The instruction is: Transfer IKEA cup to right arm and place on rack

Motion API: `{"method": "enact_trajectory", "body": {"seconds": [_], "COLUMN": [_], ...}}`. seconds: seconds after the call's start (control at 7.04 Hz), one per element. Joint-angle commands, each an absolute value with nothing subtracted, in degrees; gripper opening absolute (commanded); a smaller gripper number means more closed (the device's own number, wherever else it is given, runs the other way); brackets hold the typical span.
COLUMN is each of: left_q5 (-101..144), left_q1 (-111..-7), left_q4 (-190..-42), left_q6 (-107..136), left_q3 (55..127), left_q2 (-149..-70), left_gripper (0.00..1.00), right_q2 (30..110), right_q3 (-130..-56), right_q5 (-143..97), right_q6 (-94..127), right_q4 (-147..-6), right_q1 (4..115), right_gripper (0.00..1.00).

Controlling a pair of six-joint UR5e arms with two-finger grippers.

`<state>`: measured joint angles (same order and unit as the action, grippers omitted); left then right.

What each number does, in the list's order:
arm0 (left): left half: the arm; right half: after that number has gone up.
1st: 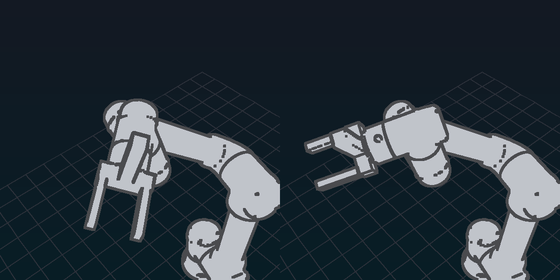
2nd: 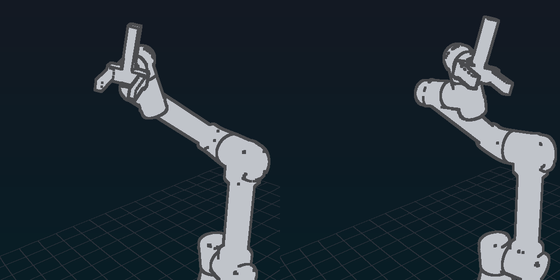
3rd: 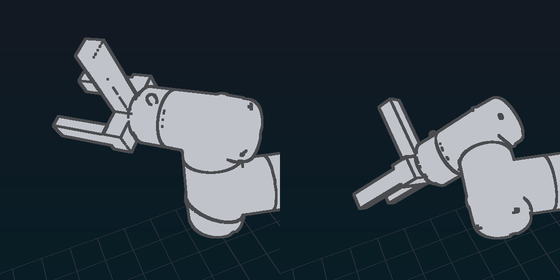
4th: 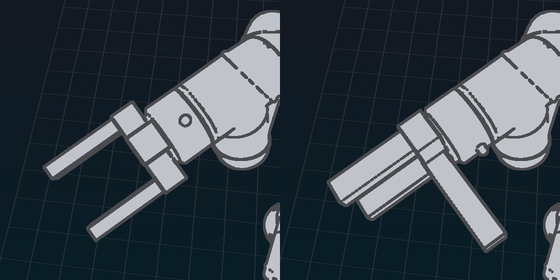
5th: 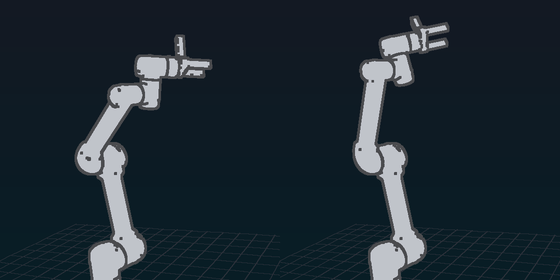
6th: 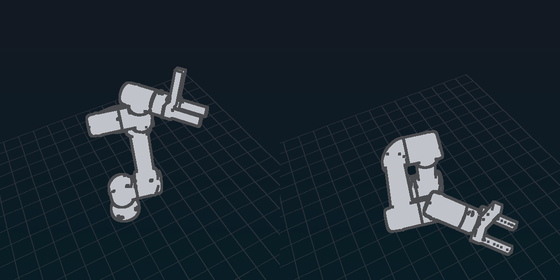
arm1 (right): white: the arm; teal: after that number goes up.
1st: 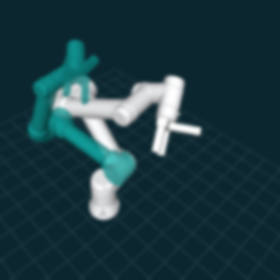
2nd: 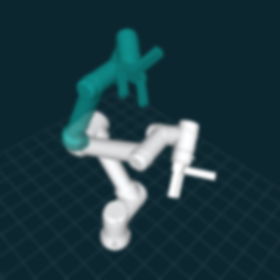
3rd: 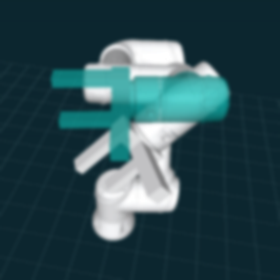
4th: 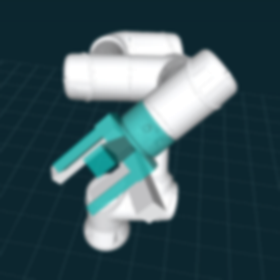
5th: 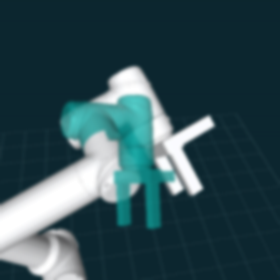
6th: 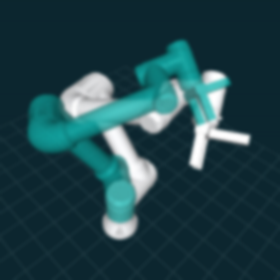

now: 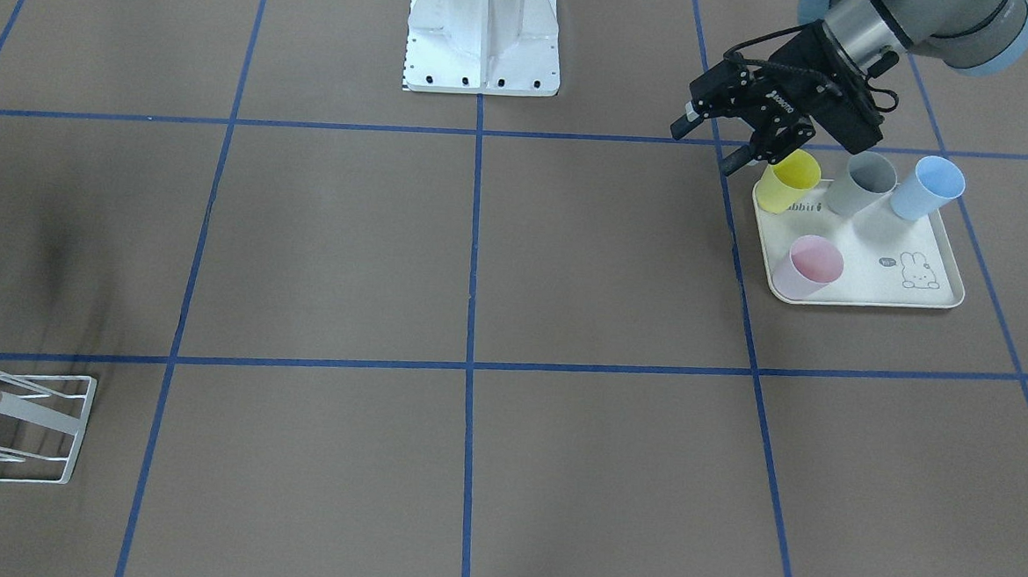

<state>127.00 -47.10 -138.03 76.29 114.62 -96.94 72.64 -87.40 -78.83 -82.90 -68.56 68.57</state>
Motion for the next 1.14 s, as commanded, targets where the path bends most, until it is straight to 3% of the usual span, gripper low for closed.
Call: {"method": "enact_trajectory", "body": {"seconds": [0.0, 0.99], "left_q5": [127.0, 126.7], "left_q1": [-46.9, -46.9], "left_q4": [-138.0, -138.1], "left_q6": [76.3, 76.2], "left_q3": [114.4, 114.2], "left_q2": [-96.9, -97.0], "left_gripper": [1.0, 1.0], "right_q2": [70.4, 72.7], "right_q3": [-84.2, -80.4], "right_q5": [-76.6, -74.3], "right_q6": [-83.9, -82.7], "right_q4": [-68.6, -61.9], "right_q1": [68.5, 66.8], "right_gripper": [0.05, 0.06]}}
